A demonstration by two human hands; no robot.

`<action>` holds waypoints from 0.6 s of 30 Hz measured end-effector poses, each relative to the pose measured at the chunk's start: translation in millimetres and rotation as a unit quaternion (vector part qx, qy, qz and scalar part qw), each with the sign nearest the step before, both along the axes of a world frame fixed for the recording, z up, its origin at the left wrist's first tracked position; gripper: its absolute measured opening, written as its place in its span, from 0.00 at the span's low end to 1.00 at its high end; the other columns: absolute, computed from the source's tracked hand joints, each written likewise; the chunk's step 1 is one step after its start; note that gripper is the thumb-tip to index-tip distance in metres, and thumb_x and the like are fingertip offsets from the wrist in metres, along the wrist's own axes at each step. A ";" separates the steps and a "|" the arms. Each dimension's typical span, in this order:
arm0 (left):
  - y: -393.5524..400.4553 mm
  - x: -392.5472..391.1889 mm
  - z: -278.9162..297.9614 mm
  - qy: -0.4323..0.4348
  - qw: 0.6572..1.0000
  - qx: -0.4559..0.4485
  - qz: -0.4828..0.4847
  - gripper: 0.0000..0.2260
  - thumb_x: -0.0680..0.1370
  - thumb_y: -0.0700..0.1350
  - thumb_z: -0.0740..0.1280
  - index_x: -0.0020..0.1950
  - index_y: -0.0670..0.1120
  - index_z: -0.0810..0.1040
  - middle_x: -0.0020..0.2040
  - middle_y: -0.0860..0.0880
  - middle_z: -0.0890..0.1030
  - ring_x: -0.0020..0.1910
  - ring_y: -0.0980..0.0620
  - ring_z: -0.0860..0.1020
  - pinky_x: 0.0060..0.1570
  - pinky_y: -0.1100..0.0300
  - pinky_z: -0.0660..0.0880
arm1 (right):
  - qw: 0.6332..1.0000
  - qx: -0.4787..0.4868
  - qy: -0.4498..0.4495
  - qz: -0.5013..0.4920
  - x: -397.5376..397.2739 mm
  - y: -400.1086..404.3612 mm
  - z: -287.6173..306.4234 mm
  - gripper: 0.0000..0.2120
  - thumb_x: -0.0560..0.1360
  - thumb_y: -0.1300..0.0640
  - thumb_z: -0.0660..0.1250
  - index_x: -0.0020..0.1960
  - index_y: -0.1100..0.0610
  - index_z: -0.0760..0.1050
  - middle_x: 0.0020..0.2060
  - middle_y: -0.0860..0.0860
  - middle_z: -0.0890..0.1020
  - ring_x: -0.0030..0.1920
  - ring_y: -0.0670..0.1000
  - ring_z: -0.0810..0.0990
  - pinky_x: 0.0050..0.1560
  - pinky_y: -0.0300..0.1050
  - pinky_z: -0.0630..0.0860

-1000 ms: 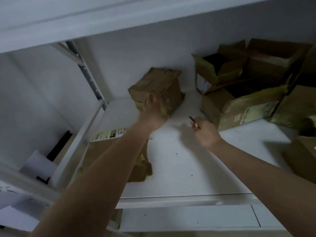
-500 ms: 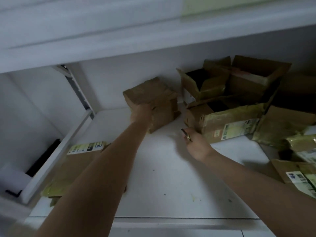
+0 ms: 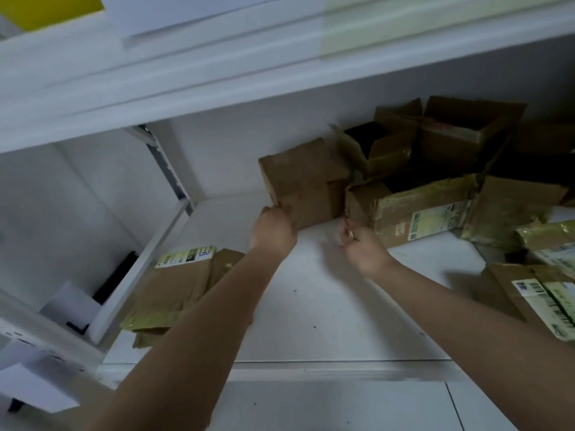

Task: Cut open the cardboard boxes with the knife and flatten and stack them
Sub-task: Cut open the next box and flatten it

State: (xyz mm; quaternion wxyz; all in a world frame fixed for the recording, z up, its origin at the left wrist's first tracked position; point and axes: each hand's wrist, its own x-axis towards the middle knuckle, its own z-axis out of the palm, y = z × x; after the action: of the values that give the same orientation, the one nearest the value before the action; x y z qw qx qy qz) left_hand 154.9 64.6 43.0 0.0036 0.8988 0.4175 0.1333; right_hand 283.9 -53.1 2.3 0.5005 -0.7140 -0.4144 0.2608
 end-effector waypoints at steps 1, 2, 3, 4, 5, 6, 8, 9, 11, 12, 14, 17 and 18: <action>1.3 -3.9 -2.4 -0.027 1.000 -0.013 0.003 0.18 0.80 0.43 0.61 0.70 0.43 0.70 0.63 0.42 0.73 0.61 0.43 0.73 0.57 0.52 0.72 | 1.000 -0.005 0.007 -0.005 -0.7 -1.7 -1.0 0.13 0.82 0.60 0.54 0.65 0.56 0.69 0.47 0.52 0.74 0.49 0.55 0.75 0.46 0.42 0.71; 2.6 -7.2 -3.5 -0.050 0.998 -0.028 0.011 0.21 0.79 0.44 0.63 0.72 0.44 0.67 0.65 0.41 0.70 0.62 0.41 0.72 0.58 0.51 0.72 | 1.000 -0.014 0.012 -0.008 -1.4 -2.5 -3.2 0.15 0.82 0.59 0.55 0.68 0.58 0.67 0.51 0.54 0.74 0.52 0.55 0.76 0.50 0.44 0.71; 4.8 -8.5 -2.4 -0.069 0.997 -0.042 0.019 0.24 0.78 0.45 0.65 0.73 0.45 0.65 0.66 0.41 0.68 0.62 0.40 0.72 0.58 0.49 0.72 | 1.000 -0.022 0.015 -0.010 -1.3 -2.8 -5.1 0.15 0.82 0.59 0.55 0.67 0.58 0.68 0.52 0.55 0.74 0.51 0.55 0.76 0.50 0.43 0.71; 9.6 -8.0 -0.7 -0.085 0.995 -0.055 0.025 0.25 0.78 0.45 0.66 0.74 0.46 0.63 0.68 0.41 0.65 0.62 0.39 0.72 0.58 0.48 0.72 | 0.999 -0.024 0.018 -0.012 -1.1 -1.9 -6.6 0.13 0.82 0.59 0.55 0.64 0.58 0.69 0.51 0.56 0.75 0.47 0.53 0.76 0.46 0.42 0.71; 16.2 -5.5 1.9 -0.099 0.992 -0.069 0.031 0.27 0.77 0.46 0.67 0.74 0.47 0.62 0.68 0.42 0.64 0.62 0.39 0.72 0.59 0.48 0.72 | 0.999 -0.028 0.019 -0.015 -0.4 0.1 -6.9 0.10 0.82 0.59 0.55 0.61 0.58 0.70 0.49 0.57 0.75 0.43 0.52 0.75 0.40 0.40 0.70; 23.8 -2.2 4.9 -0.113 0.990 -0.080 0.034 0.27 0.77 0.48 0.67 0.74 0.48 0.62 0.69 0.42 0.64 0.62 0.38 0.73 0.59 0.47 0.73 | 0.999 -0.031 0.021 -0.018 0.6 2.9 -7.0 0.09 0.82 0.59 0.55 0.59 0.58 0.70 0.46 0.57 0.75 0.41 0.52 0.74 0.37 0.40 0.68; 39.1 7.1 11.1 -0.131 0.986 -0.096 0.038 0.29 0.76 0.51 0.69 0.74 0.47 0.62 0.67 0.40 0.65 0.59 0.38 0.74 0.60 0.48 0.73 | 0.999 -0.037 0.029 -0.021 3.8 9.4 -7.6 0.10 0.82 0.57 0.55 0.60 0.58 0.70 0.44 0.56 0.75 0.43 0.54 0.75 0.39 0.41 0.68; 45.7 13.0 14.5 -0.126 0.986 -0.105 0.041 0.31 0.76 0.51 0.69 0.74 0.46 0.61 0.66 0.39 0.66 0.58 0.38 0.75 0.59 0.48 0.74 | 0.998 -0.041 0.030 -0.021 5.7 12.5 -8.4 0.09 0.82 0.55 0.55 0.58 0.57 0.70 0.42 0.55 0.74 0.44 0.55 0.75 0.40 0.42 0.69; 59.2 26.0 17.7 -0.097 0.987 -0.121 0.042 0.31 0.75 0.49 0.69 0.75 0.45 0.60 0.64 0.37 0.70 0.59 0.37 0.75 0.58 0.50 0.74 | 0.998 -0.046 0.026 -0.020 8.7 19.1 -9.6 0.07 0.82 0.53 0.55 0.53 0.55 0.69 0.41 0.53 0.74 0.45 0.55 0.75 0.43 0.44 0.70; 66.9 32.5 17.1 -0.083 0.988 -0.126 0.041 0.31 0.76 0.49 0.68 0.76 0.46 0.60 0.61 0.37 0.72 0.59 0.37 0.75 0.57 0.50 0.74 | 0.998 -0.049 0.025 -0.020 10.8 22.3 -10.6 0.07 0.82 0.52 0.55 0.51 0.54 0.69 0.40 0.52 0.73 0.45 0.55 0.76 0.44 0.46 0.70; 80.4 43.9 14.5 -0.065 0.987 -0.139 0.049 0.32 0.76 0.51 0.66 0.77 0.49 0.58 0.59 0.37 0.76 0.59 0.37 0.75 0.56 0.50 0.76 | 0.998 -0.050 0.029 -0.018 14.6 25.7 -13.4 0.06 0.82 0.52 0.55 0.50 0.53 0.67 0.38 0.51 0.73 0.44 0.55 0.75 0.43 0.46 0.70; 85.5 53.2 9.5 -0.040 0.989 -0.131 0.050 0.22 0.77 0.49 0.66 0.70 0.47 0.70 0.56 0.40 0.80 0.56 0.40 0.78 0.55 0.50 0.77 | 0.998 -0.050 0.026 -0.009 19.2 27.1 -18.6 0.03 0.82 0.53 0.55 0.52 0.51 0.66 0.38 0.51 0.73 0.43 0.54 0.74 0.37 0.41 0.68; 83.5 54.2 6.9 -0.041 0.992 -0.112 0.044 0.18 0.76 0.48 0.67 0.65 0.45 0.74 0.54 0.40 0.81 0.55 0.40 0.78 0.53 0.51 0.77 | 0.998 -0.049 0.032 -0.011 21.1 27.5 -22.3 0.04 0.82 0.53 0.55 0.51 0.52 0.67 0.38 0.49 0.72 0.43 0.53 0.74 0.37 0.40 0.67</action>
State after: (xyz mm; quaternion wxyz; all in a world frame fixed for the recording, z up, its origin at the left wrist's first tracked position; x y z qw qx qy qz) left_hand 209.2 148.0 49.9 0.1157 0.8672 0.4688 0.1221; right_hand 305.0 -25.6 -20.0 0.4812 -0.7334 -0.3766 0.2978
